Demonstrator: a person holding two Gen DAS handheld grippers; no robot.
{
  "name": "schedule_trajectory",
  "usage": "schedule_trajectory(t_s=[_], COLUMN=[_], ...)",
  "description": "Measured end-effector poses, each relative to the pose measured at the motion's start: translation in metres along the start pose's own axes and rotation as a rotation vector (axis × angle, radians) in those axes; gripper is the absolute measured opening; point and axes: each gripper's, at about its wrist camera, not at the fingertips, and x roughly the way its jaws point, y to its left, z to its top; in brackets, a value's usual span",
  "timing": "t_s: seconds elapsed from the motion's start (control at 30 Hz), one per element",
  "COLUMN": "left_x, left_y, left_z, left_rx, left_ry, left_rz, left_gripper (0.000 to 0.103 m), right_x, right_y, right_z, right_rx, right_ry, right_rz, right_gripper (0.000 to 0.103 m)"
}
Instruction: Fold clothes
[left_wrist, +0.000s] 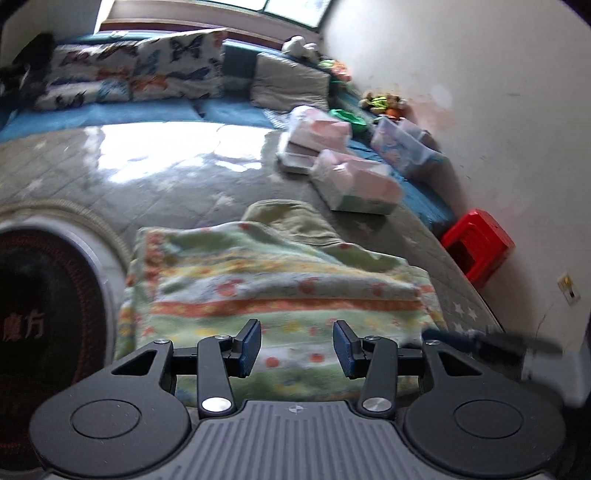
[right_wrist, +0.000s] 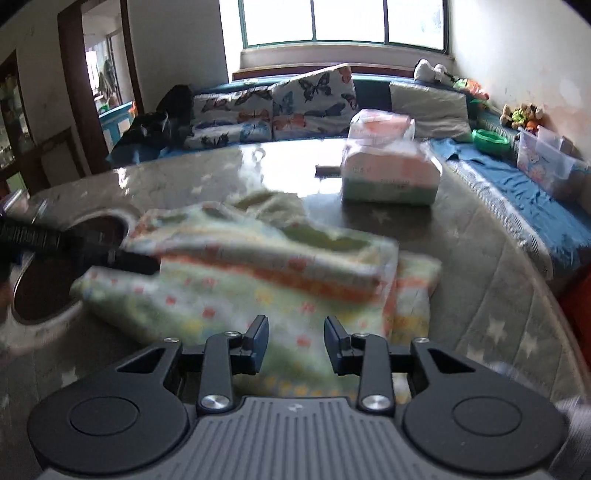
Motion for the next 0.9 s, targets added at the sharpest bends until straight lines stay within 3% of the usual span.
schedule_trajectory(t_s=[0.23, 0.4, 0.57, 0.9], left_x=[0.012, 0.018, 0.019, 0.009], left_y=[-0.007, -0.004, -0.002, 0.010], left_z=[-0.010, -0.016, -0.019, -0.015], left_rx=[0.067, 0.068, 0.087, 0.052], left_ry=[0.015, 0.034, 0.033, 0.002], left_rz=[-0.016, -0.027, -0.038, -0.020], left_gripper=[0.046, 0.046, 0.046, 0.050], right_x=[0.035, 0.071, 0.082, 0.104], right_y=[-0.011, -0.010, -0.016, 0.020], right_z=[0.037, 0.037, 0.043, 0.060], right_rx=[0.037, 0.038, 0.088, -0.019], right_ry=[-0.002, 0.038, 0.025, 0.044], right_rz=[0.008, -0.021, -0.029, 0.034], right_gripper=[0.032, 0.030, 0.030, 0.030])
